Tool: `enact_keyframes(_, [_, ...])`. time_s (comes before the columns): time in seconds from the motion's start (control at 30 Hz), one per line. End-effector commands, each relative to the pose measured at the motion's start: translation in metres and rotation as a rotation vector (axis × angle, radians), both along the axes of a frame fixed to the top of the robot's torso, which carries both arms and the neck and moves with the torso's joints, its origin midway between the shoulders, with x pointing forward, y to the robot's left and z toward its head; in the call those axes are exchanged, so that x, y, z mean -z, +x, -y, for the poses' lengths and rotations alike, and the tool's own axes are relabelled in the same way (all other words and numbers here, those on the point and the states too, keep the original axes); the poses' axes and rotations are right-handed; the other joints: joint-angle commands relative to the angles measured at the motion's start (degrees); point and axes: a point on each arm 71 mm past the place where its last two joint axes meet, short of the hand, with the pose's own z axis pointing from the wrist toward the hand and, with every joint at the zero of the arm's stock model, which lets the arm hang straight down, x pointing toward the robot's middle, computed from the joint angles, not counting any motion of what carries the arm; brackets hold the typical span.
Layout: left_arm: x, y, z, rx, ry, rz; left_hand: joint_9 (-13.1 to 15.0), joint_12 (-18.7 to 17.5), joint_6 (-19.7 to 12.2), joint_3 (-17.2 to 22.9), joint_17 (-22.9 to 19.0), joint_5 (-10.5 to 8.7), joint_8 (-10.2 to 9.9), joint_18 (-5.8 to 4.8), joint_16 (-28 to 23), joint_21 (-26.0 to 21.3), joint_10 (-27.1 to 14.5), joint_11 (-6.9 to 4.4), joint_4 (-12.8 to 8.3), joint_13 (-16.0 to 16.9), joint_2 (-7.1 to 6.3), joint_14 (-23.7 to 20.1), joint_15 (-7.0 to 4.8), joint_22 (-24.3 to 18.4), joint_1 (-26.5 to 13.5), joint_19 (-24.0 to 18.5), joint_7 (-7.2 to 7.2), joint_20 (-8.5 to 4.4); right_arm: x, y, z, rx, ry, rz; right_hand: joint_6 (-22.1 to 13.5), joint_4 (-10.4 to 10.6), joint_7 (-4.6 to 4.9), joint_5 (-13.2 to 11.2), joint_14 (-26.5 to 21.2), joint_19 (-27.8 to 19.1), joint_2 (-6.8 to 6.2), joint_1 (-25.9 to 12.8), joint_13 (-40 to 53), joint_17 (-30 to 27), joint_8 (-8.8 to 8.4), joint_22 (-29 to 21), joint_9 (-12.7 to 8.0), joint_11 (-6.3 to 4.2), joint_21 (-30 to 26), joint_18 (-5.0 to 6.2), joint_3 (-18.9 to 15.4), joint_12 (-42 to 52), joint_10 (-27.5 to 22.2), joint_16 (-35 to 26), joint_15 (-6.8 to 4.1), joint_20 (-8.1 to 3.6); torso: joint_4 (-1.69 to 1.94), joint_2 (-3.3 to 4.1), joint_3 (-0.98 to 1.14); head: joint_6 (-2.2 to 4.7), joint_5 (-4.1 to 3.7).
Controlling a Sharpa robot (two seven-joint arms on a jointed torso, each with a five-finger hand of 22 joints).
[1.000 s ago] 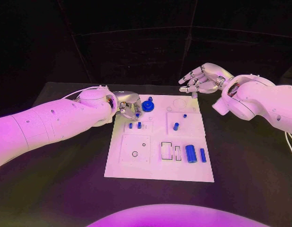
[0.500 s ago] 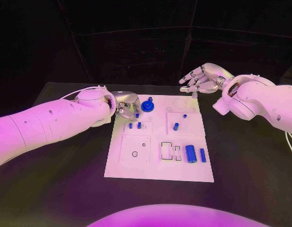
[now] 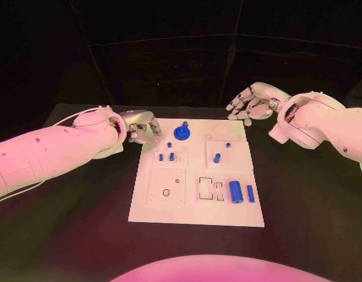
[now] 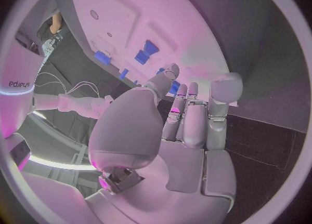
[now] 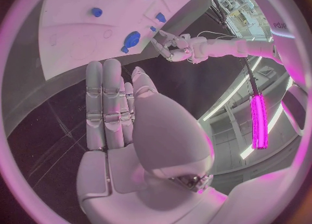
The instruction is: Assemble the parts on the task board
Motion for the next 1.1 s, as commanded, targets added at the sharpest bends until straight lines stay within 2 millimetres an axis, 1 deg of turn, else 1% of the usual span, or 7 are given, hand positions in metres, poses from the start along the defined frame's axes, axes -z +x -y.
enact_keyframes(0.03, [-0.014,0.001,-0.010,-0.052,-0.304,0.001,0.4,1.7,2.4,0.1,0.1,-0.05,1.2,0.48,-0.1,-0.4,2.9,-0.15,0.1,0.4,1.66,0.8,0.35,-0.4,0.2,0.1,0.23,0.37,0.002,-0.001,0.000,-0.039,-0.199,0.062,1.4,-0.6,-0.43,-0.6,1.7,2.6,0.05,1.5,-2.4,1.1,0.22,5.4,0.0,-0.38,4.9,-0.56,0.7,-1.4,1.6,1.9,-0.30,-0.38,-0.01,0.04,0.03,0.40,-0.73])
enact_keyframes(0.2, [-0.027,-0.001,-0.029,-0.108,-0.697,-0.066,0.4,3.7,4.4,3.0,-1.5,-0.04,2.4,1.10,-0.8,-3.3,6.0,-0.83,-0.5,0.5,4.41,0.0,-0.12,-3.3,2.0,-1.4,-0.21,0.07,0.007,-0.006,-0.004,-0.081,-0.370,0.149,3.7,-0.9,-1.10,-0.8,2.9,6.3,0.17,2.8,-5.4,8.7,0.35,14.8,-0.1,-0.85,12.9,-1.97,2.2,-3.4,3.5,11.6,-0.74,-0.82,-0.11,0.09,0.05,1.08,-2.48])
enact_keyframes(0.37, [-0.036,-0.007,-0.035,-0.153,-1.055,-0.147,0.1,4.4,4.2,3.4,-11.8,0.03,2.5,2.74,-5.9,-12.8,5.7,-0.81,0.2,0.0,4.55,-4.3,-0.01,-13.0,0.1,-6.1,-0.22,0.14,0.019,-0.014,-0.011,-0.113,-0.491,0.199,4.2,-0.2,-1.54,-1.4,2.5,6.7,-0.72,2.2,-7.8,11.5,-0.61,18.1,-0.3,-0.83,15.9,-2.42,2.7,-5.8,3.7,15.5,-0.72,-0.84,-0.18,0.11,-0.04,1.49,-3.29])
enact_keyframes(0.47, [-0.040,-0.011,-0.031,-0.160,-1.201,-0.187,0.0,4.7,4.1,3.2,-15.9,0.09,2.6,2.87,-8.1,-14.2,5.5,-0.74,0.7,0.0,4.47,-6.1,0.12,-13.9,-0.9,-7.3,-0.11,0.25,0.029,-0.019,-0.014,-0.130,-0.537,0.214,3.3,0.1,-1.64,-1.9,2.4,6.8,-1.26,1.8,-9.0,12.3,-1.70,19.1,-0.4,-0.52,16.7,-2.54,2.8,-7.1,2.3,16.7,-0.53,-0.68,-0.10,0.18,-0.13,1.69,-3.61])
enact_keyframes(0.67, [-0.044,-0.019,-0.020,-0.133,-1.329,-0.236,0.0,5.3,3.7,1.3,-21.9,0.06,2.7,2.88,-11.5,-16.0,5.1,-0.56,1.8,-0.1,3.66,-9.2,0.36,-14.9,-3.1,-8.8,0.00,0.56,0.041,-0.026,-0.022,-0.162,-0.587,0.225,3.2,0.3,-1.37,-2.3,2.5,7.4,-1.82,1.7,-10.4,14.7,-2.66,21.7,-0.3,-0.18,18.9,-2.88,3.2,-7.9,1.9,20.0,-0.29,-0.43,-0.12,0.10,-0.12,1.61,-3.74])
enact_keyframes(0.9, [-0.045,-0.022,-0.015,-0.121,-1.367,-0.256,0.0,5.5,3.7,0.9,-23.0,0.06,2.8,2.90,-12.1,-16.4,5.0,-0.54,2.0,-0.1,3.67,-9.7,0.38,-15.2,-3.4,-8.9,0.02,0.62,0.050,-0.030,-0.028,-0.191,-0.601,0.216,3.3,0.2,-0.92,-2.4,2.4,7.7,-2.13,1.8,-11.7,16.3,-3.47,23.4,-0.2,0.21,20.4,-3.09,3.8,-8.4,1.4,22.4,-0.01,-0.16,0.06,0.07,0.00,1.74,-3.75])
enact_keyframes(1.1, [-0.045,-0.023,-0.015,-0.119,-1.372,-0.264,0.0,5.6,3.7,0.8,-23.3,0.06,2.8,2.91,-12.3,-16.6,5.0,-0.54,2.0,-0.1,3.74,-9.9,0.39,-15.4,-3.4,-9.0,0.04,0.63,0.055,-0.031,-0.033,-0.207,-0.597,0.207,3.6,0.0,-0.56,-2.3,2.3,7.9,-2.07,2.3,-12.5,17.3,-3.89,24.6,-0.2,0.43,21.4,-3.25,4.5,-8.6,1.6,23.9,0.17,0.00,0.03,0.09,-0.05,1.64,-3.40])
